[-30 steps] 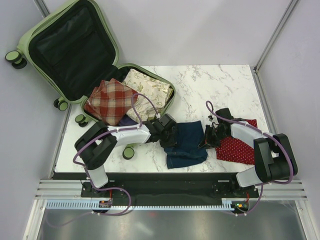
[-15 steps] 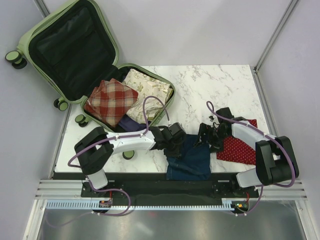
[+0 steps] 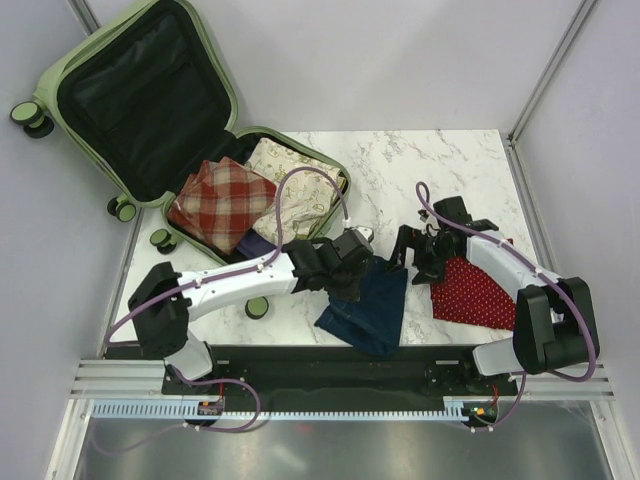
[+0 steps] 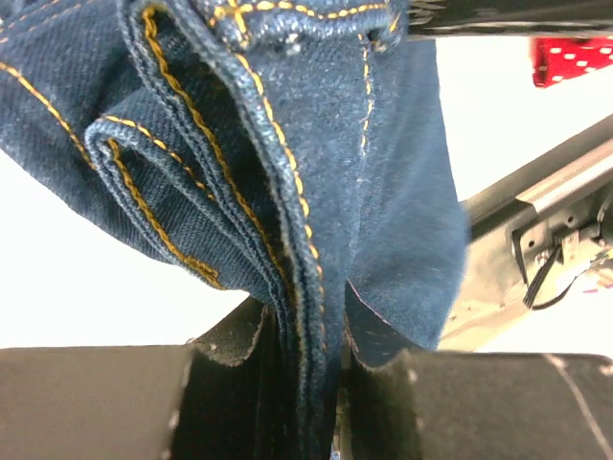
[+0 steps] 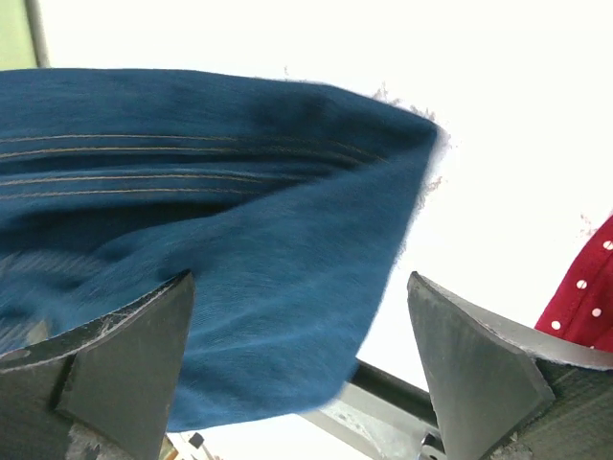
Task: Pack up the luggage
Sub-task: Pick up the clothes at the center of the board.
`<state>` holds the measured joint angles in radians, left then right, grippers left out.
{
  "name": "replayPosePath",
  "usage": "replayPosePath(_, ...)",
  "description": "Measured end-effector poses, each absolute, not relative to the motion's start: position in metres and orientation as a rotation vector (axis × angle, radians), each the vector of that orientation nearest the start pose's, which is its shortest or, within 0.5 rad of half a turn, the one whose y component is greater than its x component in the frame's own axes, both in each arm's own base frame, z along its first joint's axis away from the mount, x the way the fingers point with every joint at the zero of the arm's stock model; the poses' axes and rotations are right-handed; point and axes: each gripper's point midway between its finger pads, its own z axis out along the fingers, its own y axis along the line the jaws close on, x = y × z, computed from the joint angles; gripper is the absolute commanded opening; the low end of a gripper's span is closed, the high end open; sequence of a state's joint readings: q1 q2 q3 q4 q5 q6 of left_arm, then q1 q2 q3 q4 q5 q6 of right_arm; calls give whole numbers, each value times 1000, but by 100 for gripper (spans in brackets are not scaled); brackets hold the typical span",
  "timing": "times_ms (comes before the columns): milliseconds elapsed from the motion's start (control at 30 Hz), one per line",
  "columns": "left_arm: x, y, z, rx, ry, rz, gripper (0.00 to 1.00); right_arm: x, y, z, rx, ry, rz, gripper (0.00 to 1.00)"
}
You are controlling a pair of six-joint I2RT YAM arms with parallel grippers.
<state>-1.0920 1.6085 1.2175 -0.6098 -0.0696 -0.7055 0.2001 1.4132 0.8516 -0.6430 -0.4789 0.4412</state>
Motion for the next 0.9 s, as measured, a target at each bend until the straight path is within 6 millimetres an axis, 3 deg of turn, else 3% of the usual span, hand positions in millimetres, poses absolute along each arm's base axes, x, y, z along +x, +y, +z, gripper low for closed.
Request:
replayPosePath(333,182,-339,178,810,2455,-431,2,249,150,85,223,2791,830,98)
replayPosePath(567,198,-311,237,905,2364,-306,2,268,153,93,213,2755,838,98)
replayPosePath(700,218,-278,260,862,2343,-241,2,274,155,94,209,2749,843,98)
replayPosePath(900,255,-206,273,730,2386,-148,2,275,157,92,202,2758,856,98)
